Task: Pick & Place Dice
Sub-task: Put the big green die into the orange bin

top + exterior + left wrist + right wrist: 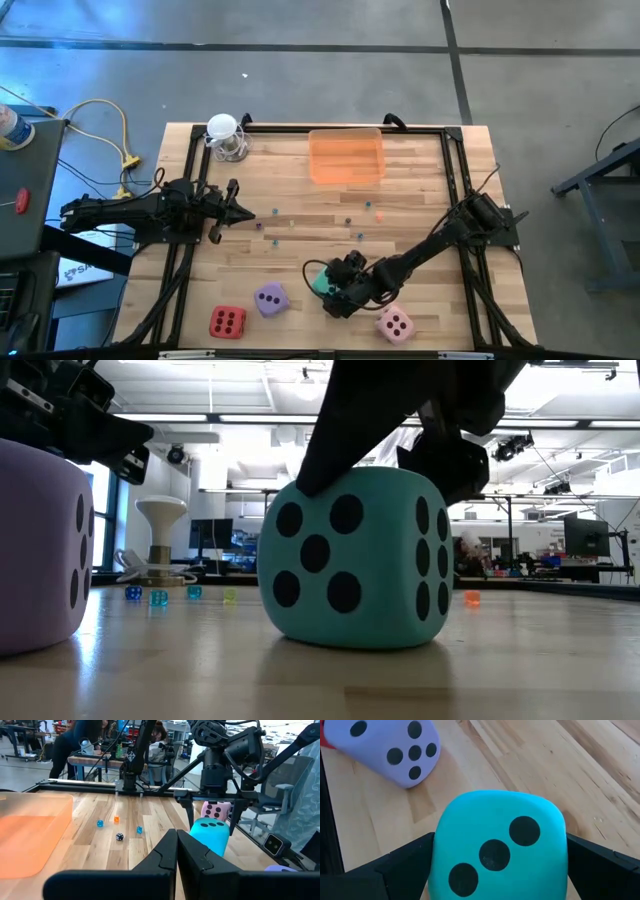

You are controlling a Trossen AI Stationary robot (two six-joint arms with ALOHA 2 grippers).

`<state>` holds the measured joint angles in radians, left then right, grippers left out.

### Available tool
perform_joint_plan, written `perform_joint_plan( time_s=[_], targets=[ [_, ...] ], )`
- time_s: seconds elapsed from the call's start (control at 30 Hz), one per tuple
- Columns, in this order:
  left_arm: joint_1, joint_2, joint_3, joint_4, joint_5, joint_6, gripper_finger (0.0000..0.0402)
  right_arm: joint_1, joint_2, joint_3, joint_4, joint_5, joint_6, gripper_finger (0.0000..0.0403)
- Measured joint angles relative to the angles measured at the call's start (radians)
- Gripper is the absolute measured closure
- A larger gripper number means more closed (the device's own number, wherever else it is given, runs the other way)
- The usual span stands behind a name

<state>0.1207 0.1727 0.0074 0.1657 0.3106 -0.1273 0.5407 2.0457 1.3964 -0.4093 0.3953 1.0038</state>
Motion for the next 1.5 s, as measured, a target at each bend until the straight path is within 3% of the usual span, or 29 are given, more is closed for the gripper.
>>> perform_joint_plan(
  time_s=[0.33,0.73,0.93,1.33,1.5],
  targets=[
    [0.000,0.000,0.000,0.000,0.000,0.000,0.0401,0.002,0.001,-0.001,0.034,0.016,-0.062,0.0071],
    [0.000,0.000,0.000,0.000,0.000,0.000,0.0401,0.003,-0.046,-0.006,0.050,0.047,-0.198,0.0075],
    [0.000,0.000,0.000,0.000,0.000,0.000,0.0401,-0.035,-0.128,-0.004,0.015,0.127,-0.303,0.0074],
    [0.000,0.000,0.000,0.000,0.001,0.000,0.0401,-0.255,-0.325,-0.002,-0.078,0.233,-0.422,0.0074],
    [0.000,0.000,0.000,0.000,0.001,0.000,0.0401,-0.384,-0.394,-0.001,-0.186,0.289,-0.378,0.0071]
  ],
)
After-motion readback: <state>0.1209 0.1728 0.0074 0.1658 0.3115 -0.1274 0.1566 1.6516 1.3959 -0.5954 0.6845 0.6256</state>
